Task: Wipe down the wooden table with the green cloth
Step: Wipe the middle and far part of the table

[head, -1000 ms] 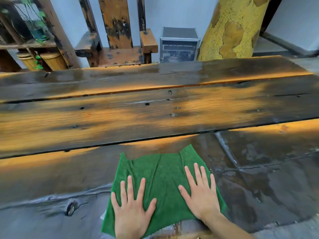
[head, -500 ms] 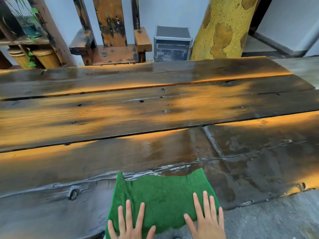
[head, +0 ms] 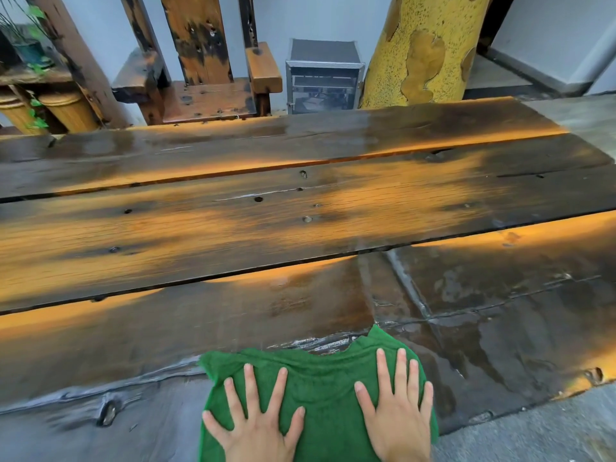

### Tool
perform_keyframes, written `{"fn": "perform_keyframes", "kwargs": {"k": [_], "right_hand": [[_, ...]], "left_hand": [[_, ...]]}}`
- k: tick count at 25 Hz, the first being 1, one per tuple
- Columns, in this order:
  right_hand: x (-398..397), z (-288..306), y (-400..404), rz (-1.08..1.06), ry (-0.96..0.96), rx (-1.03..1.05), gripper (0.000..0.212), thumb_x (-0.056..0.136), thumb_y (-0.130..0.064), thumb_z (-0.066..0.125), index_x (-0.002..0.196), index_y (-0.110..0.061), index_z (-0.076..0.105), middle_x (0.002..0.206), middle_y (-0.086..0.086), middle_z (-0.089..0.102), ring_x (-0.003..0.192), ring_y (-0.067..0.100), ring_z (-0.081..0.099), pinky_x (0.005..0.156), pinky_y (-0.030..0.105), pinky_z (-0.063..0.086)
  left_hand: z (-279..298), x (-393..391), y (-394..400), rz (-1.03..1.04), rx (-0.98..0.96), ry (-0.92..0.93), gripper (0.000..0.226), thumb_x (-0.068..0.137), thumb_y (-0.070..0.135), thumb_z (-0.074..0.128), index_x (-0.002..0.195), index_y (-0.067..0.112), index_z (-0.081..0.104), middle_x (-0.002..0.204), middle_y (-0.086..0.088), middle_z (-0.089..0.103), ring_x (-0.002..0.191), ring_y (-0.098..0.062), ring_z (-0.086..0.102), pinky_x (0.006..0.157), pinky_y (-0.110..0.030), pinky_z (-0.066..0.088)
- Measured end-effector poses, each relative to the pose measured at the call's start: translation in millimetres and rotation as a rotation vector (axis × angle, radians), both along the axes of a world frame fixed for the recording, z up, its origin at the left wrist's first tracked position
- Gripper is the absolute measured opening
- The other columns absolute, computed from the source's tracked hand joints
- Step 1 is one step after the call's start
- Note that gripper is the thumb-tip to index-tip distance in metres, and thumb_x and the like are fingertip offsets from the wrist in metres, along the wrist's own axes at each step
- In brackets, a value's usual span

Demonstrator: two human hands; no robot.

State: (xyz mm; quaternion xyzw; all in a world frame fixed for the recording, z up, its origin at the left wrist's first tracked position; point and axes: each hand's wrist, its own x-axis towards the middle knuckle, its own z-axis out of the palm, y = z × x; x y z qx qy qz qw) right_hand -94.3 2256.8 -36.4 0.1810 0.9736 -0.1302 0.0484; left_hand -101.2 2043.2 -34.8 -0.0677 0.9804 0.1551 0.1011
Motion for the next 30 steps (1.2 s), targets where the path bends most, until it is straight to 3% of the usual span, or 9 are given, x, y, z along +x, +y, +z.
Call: {"fn": "perform_keyframes", "kwargs": {"k": [2,5,7,10,13,17,20,23,30], "right_hand": [[-20.4,1.7,6.2,0.019,-0.023,0.013,0.074,0.095,-0.072,0.017,0.153,-0.030,0.038,0.156,0.011,0.041,0.142,0.031,0.031,0.116,0.048,0.006],[-54.3,-1.6,17.7,0.040,-0.053,0.051,0.075,0.096,-0.072,0.018,0.154,-0.027,0.036,0.160,0.010,0.033,0.146,0.029,0.026,0.118,0.048,0.003],[-82.2,0.6,25.1,0.041,-0.090,0.074,0.077,0.094,-0.075,0.008,0.157,-0.033,0.022,0.164,0.006,0.017,0.152,0.025,0.015,0.119,0.049,0.000],[-141.0,11.4,37.6,0.056,-0.107,0.098,0.080,0.079,-0.077,-0.020,0.151,-0.043,-0.020,0.162,0.000,-0.023,0.152,0.022,-0.016,0.121,0.049,-0.010],[-209.7,18.0,55.3,0.108,-0.123,0.099,0.081,0.072,-0.075,-0.026,0.144,-0.040,-0.037,0.158,0.001,-0.036,0.150,0.023,-0.026,0.121,0.048,-0.013],[-293.9,13.7,74.1,0.140,-0.106,0.102,0.075,0.086,-0.076,-0.012,0.149,-0.039,-0.031,0.161,0.001,-0.032,0.149,0.023,-0.027,0.121,0.046,-0.013],[-356.3,12.5,88.1,0.153,-0.127,0.098,0.074,0.092,-0.074,0.000,0.152,-0.037,-0.027,0.162,0.003,-0.030,0.150,0.023,-0.025,0.122,0.047,-0.011],[-412.7,11.3,101.0,0.201,-0.126,0.103,0.075,0.093,-0.074,0.001,0.152,-0.038,-0.026,0.162,0.003,-0.030,0.150,0.023,-0.025,0.122,0.048,-0.012],[-548.0,2.7,112.6,0.255,-0.063,0.122,0.074,0.093,-0.074,0.001,0.155,-0.038,-0.019,0.163,0.004,-0.026,0.152,0.024,-0.021,0.122,0.049,-0.010]], "left_hand": [[-0.7,-19.0,3.6,-0.022,-0.015,-0.013,0.070,0.090,0.079,0.011,0.148,0.048,0.034,0.158,-0.014,0.042,0.140,-0.046,0.043,0.104,-0.081,0.009],[-0.8,-50.6,10.2,-0.067,-0.047,-0.034,0.069,0.091,0.077,0.013,0.147,0.047,0.042,0.158,-0.013,0.041,0.141,-0.048,0.041,0.104,-0.082,0.011],[-1.2,-74.2,14.9,-0.085,-0.073,-0.043,0.066,0.092,0.075,0.022,0.147,0.047,0.045,0.159,-0.013,0.040,0.142,-0.047,0.038,0.104,-0.082,0.013],[-1.9,-124.5,25.6,-0.110,-0.116,-0.051,0.065,0.092,0.073,0.029,0.149,0.046,0.043,0.160,-0.013,0.038,0.143,-0.047,0.037,0.102,-0.082,0.020],[-6.4,-185.4,38.4,-0.114,-0.159,-0.033,0.066,0.095,0.075,0.022,0.154,0.047,0.034,0.162,-0.013,0.033,0.145,-0.046,0.033,0.104,-0.079,0.020],[-12.1,-267.9,55.0,-0.123,-0.187,-0.028,0.066,0.095,0.077,0.016,0.156,0.051,0.021,0.166,-0.011,0.022,0.150,-0.045,0.022,0.110,-0.076,0.011],[-6.9,-327.9,69.5,-0.079,-0.188,-0.010,0.067,0.087,0.081,-0.008,0.151,0.060,-0.009,0.168,-0.006,-0.012,0.154,-0.041,-0.008,0.113,-0.072,-0.006],[-0.1,-381.1,81.7,-0.041,-0.207,-0.049,0.066,0.082,0.079,-0.011,0.143,0.061,-0.028,0.163,-0.003,-0.032,0.151,-0.039,-0.025,0.114,-0.071,-0.011],[-1.2,-504.1,93.2,0.010,-0.220,-0.035,0.068,0.086,0.080,-0.004,0.147,0.058,-0.025,0.164,-0.004,-0.031,0.151,-0.038,-0.025,0.115,-0.072,-0.010]]}}
